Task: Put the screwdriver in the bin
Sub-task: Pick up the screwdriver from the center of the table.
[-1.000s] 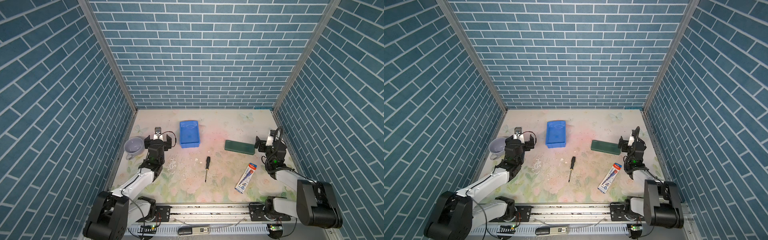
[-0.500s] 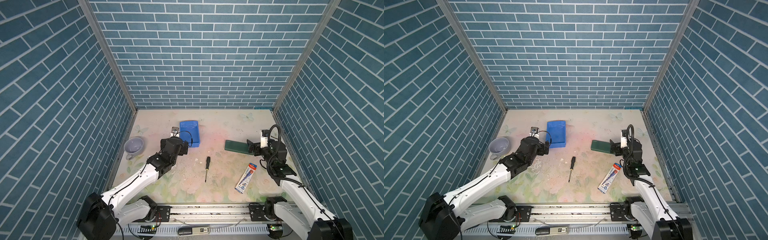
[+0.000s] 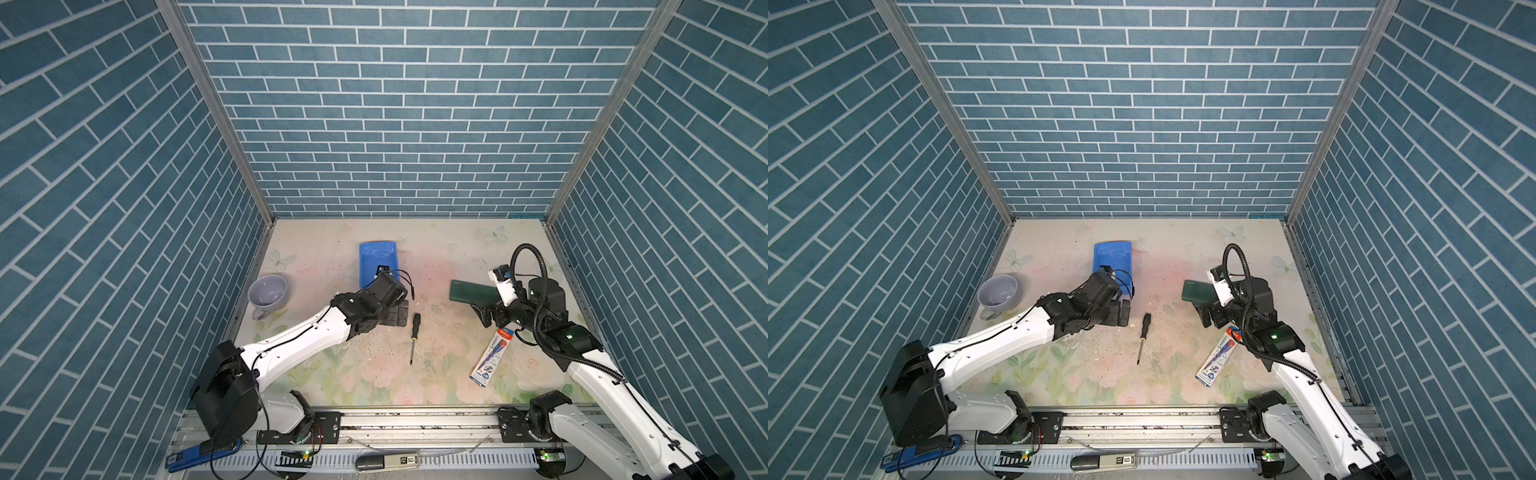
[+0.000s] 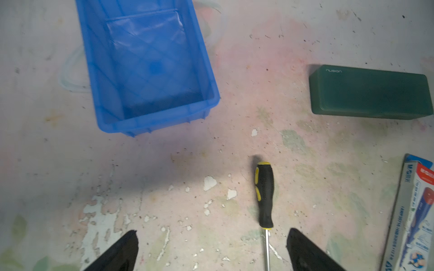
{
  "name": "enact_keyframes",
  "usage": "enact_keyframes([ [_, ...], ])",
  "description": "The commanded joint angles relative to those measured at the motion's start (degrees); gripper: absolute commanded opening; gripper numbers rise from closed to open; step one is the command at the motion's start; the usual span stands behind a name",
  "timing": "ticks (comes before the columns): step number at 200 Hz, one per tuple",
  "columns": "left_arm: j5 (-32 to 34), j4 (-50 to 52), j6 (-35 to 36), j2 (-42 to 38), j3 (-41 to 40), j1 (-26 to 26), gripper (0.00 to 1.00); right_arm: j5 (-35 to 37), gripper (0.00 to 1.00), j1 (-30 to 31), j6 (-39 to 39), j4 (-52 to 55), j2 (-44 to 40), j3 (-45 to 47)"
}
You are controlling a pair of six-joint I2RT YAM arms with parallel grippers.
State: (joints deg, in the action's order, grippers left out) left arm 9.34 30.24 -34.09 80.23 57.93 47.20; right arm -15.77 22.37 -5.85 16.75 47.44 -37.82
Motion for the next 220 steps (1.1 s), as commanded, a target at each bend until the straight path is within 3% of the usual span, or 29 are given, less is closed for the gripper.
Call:
enact_keyframes([
  [1,-4.16,4.91,-3.50,3.29,3.23,2.28,1.00,-4.06,0.99,1.84,-4.05,7.88,-0.30,-3.97],
  [80,-3.53,11.41,-4.04,18.39,12.63,5.51,1.00,-5.81,0.99,5.70,-4.85,13.84,-0.38,-4.91],
  [129,-1.60,14.58,-4.62,23.23,15.58,6.46,0.97,-6.12,0.99,6.04,-5.05,13.31,-1.20,-4.04],
  [171,-3.28,14.17,-4.81,26.99,18.56,6.58,0.87,-5.52,0.99,6.11,-5.14,14.38,-1.59,-3.56],
  [220,-6.23,12.29,-4.76,30.06,19.71,6.50,0.66,-5.50,0.99,6.11,-4.88,14.57,-3.27,-3.33],
])
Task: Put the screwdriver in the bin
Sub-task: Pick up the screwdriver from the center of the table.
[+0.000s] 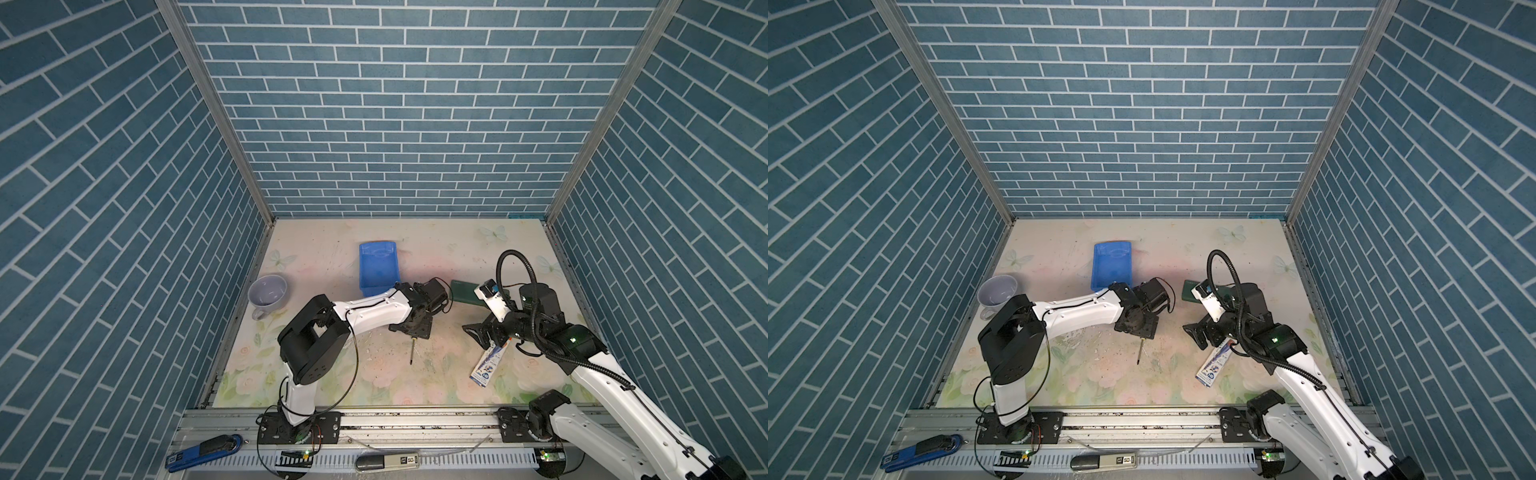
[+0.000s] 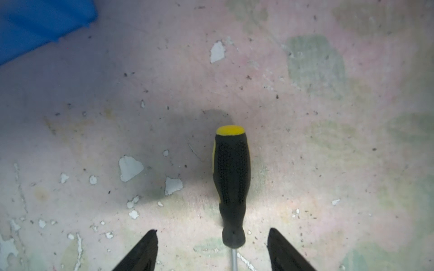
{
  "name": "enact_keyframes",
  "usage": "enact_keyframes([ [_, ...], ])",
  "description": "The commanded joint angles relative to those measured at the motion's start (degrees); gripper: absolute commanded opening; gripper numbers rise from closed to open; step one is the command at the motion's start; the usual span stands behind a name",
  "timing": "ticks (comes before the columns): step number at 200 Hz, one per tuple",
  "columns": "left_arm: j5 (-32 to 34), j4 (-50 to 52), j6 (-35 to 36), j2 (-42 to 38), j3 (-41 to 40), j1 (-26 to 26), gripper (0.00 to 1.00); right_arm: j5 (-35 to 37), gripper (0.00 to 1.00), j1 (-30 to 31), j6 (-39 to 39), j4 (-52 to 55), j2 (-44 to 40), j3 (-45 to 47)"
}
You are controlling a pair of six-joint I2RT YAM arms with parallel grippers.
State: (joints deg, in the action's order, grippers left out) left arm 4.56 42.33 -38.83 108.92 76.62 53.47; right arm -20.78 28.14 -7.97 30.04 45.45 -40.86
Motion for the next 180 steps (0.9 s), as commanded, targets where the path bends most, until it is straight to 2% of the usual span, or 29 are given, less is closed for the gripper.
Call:
enact_keyframes([
  [1,-1.50,0.16,-0.06,1.41,1.05,0.23,0.65,-0.49,0.99,0.34,-2.76,1.26,-1.31,-0.28],
  [14,-2.08,-0.35,-0.10,2.02,1.12,0.27,0.58,-0.57,0.99,0.31,-2.74,1.57,-1.58,-0.18],
  [82,-2.49,-0.53,-0.97,5.13,1.47,0.28,0.44,-0.76,0.99,0.34,-2.82,2.35,-2.35,0.67],
  [143,-2.18,-0.06,-1.27,5.86,1.85,0.30,0.20,-0.25,0.99,0.32,-3.10,1.95,-2.84,1.21],
  [180,-1.38,0.30,-1.23,5.05,1.98,0.35,0.11,-0.23,0.99,0.34,-3.13,1.98,-2.78,1.20],
])
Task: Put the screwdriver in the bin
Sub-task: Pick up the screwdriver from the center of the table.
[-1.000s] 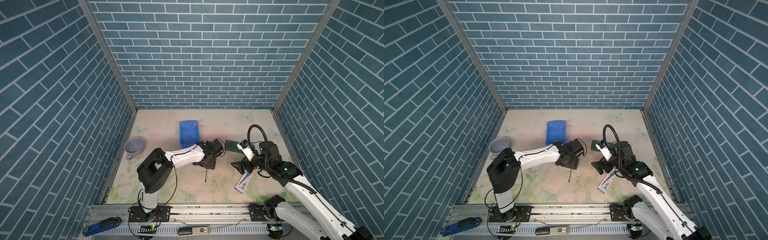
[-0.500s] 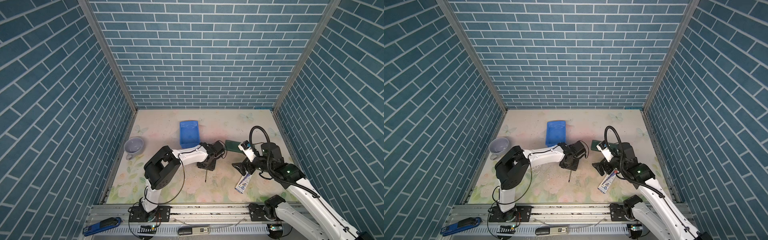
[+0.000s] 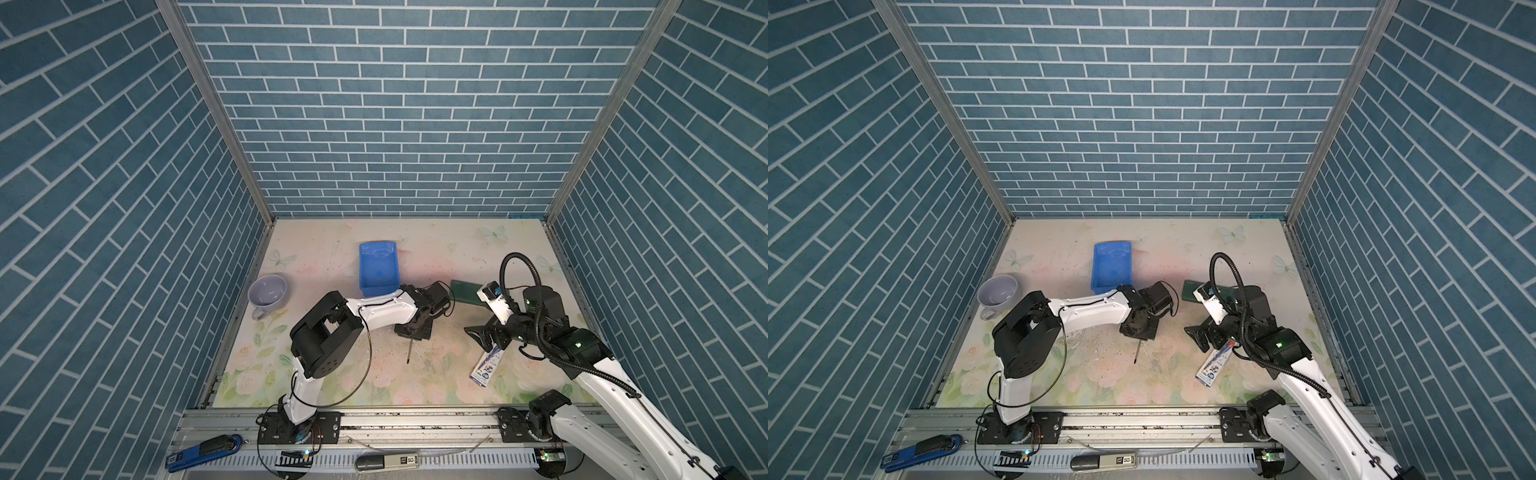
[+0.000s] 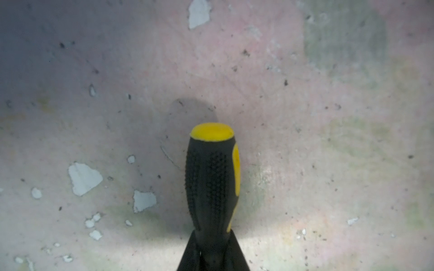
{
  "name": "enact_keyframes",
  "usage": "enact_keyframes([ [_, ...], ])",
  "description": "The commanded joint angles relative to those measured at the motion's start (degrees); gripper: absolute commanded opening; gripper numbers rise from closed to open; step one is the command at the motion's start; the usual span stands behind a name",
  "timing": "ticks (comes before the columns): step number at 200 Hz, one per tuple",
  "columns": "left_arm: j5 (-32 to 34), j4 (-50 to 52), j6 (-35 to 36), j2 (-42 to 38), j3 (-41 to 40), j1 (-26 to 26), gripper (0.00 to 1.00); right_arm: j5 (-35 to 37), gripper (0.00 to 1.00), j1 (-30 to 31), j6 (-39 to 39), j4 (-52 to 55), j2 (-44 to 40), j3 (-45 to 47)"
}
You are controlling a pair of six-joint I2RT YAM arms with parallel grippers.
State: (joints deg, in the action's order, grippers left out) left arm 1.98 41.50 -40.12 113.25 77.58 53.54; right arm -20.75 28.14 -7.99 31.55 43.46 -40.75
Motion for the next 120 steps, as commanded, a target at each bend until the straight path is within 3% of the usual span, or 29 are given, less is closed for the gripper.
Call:
enact_keyframes([
  [1,1.28,1.13,0.05,0.69,1.01,0.27,0.11,-0.25,0.99,0.34,-3.10,0.50,-0.77,1.10],
  [43,3.48,1.31,0.05,-2.06,0.84,0.17,0.11,-0.59,0.99,0.27,-3.00,0.40,-0.92,1.07],
  [120,7.43,2.60,0.24,-14.21,1.13,-0.18,0.10,-2.01,0.99,0.34,1.39,-6.88,-3.50,2.18],
])
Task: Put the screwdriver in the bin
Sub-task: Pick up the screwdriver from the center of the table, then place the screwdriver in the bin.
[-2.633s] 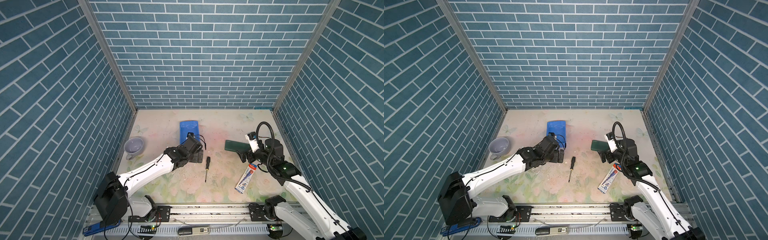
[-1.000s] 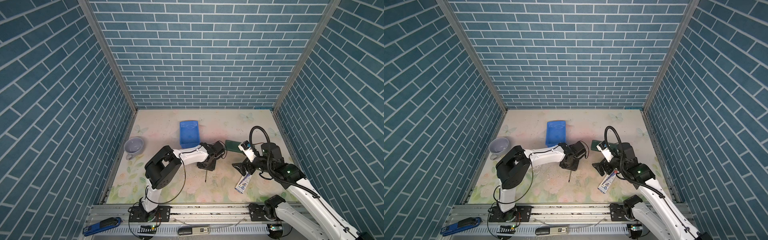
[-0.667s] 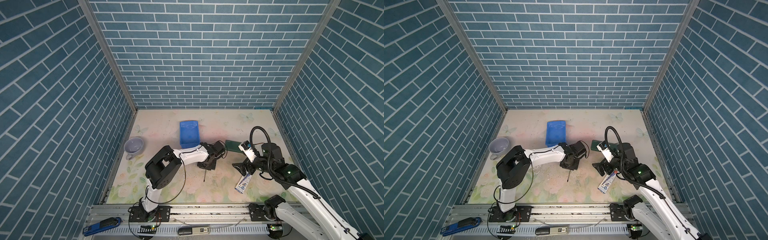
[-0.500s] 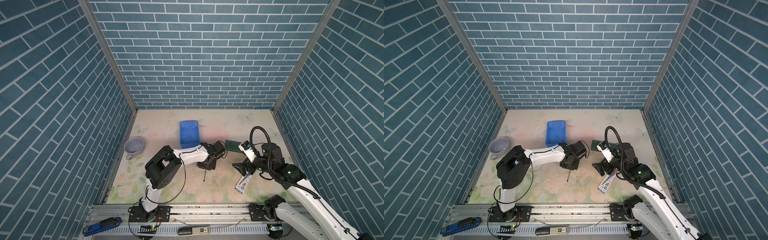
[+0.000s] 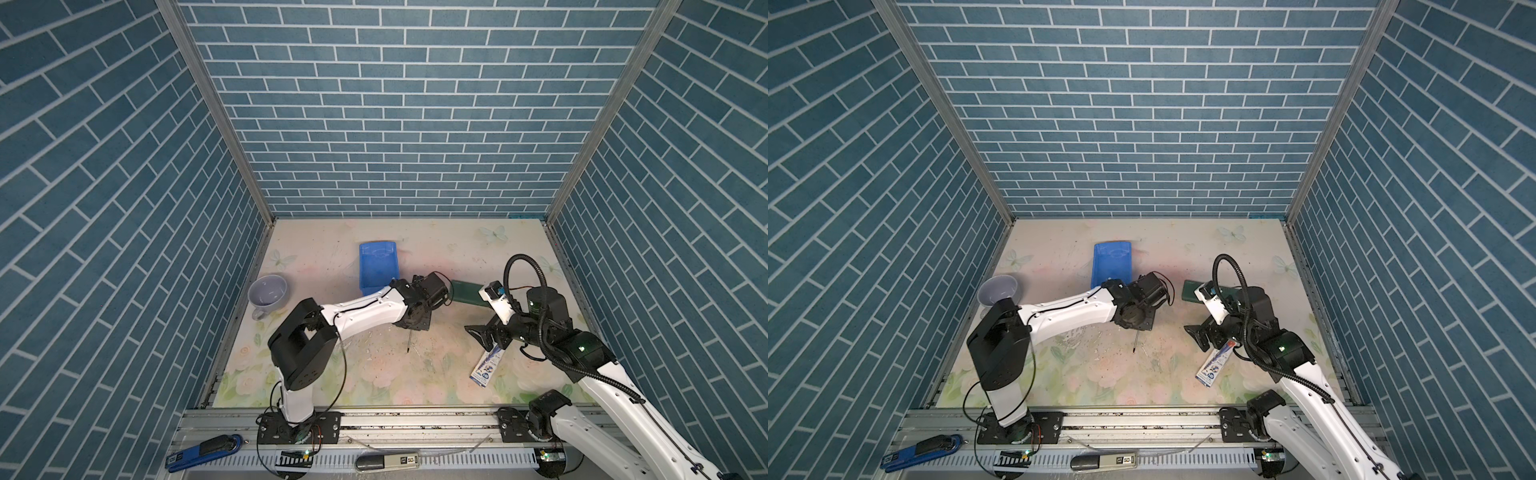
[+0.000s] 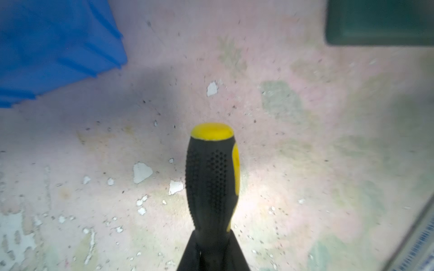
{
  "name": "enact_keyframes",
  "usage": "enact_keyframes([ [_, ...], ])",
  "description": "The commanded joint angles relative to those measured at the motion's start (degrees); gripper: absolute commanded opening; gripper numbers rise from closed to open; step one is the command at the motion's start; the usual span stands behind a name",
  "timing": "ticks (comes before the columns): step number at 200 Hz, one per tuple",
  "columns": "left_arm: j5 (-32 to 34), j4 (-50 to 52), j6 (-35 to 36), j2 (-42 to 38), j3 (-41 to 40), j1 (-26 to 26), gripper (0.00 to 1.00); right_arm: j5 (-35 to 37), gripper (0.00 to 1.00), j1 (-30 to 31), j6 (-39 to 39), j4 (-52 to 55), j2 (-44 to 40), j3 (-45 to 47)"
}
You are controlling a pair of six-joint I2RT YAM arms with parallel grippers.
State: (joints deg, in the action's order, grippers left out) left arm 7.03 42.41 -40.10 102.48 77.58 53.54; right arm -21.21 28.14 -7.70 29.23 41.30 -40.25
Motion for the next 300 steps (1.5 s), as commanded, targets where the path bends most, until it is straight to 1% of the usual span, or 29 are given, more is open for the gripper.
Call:
enact_keyframes([
  [1,2.38,1.69,0.21,-3.56,1.15,-0.18,0.10,-1.55,0.99,0.34,1.20,-4.73,-1.37,1.67],
  [36,1.67,2.01,1.07,-6.07,3.45,-2.22,0.10,-2.16,0.99,0.34,2.95,-9.47,-0.77,1.67],
  [80,1.81,2.85,5.32,-5.11,8.02,-7.41,0.10,-2.25,0.99,0.34,1.83,-12.76,2.35,-0.56],
  [120,1.44,2.67,10.38,-1.28,13.19,-12.84,0.10,-3.31,0.99,0.34,-1.60,-18.62,8.32,-2.82],
  [173,0.55,1.69,12.71,3.90,17.73,-18.18,0.10,-5.80,0.99,0.34,-2.39,-29.58,17.37,-5.38],
  [237,-0.72,1.50,14.35,11.07,24.47,-22.80,0.10,-8.24,0.99,0.42,-1.32,-38.97,27.50,-8.17],
  [266,-1.08,1.70,14.76,13.55,26.01,-24.16,0.10,-9.00,0.99,0.50,-0.65,-41.04,29.77,-8.80],
  [300,-1.26,1.04,15.04,16.13,26.03,-25.03,0.10,-9.52,0.99,0.56,-0.57,-41.43,30.84,-8.84],
])
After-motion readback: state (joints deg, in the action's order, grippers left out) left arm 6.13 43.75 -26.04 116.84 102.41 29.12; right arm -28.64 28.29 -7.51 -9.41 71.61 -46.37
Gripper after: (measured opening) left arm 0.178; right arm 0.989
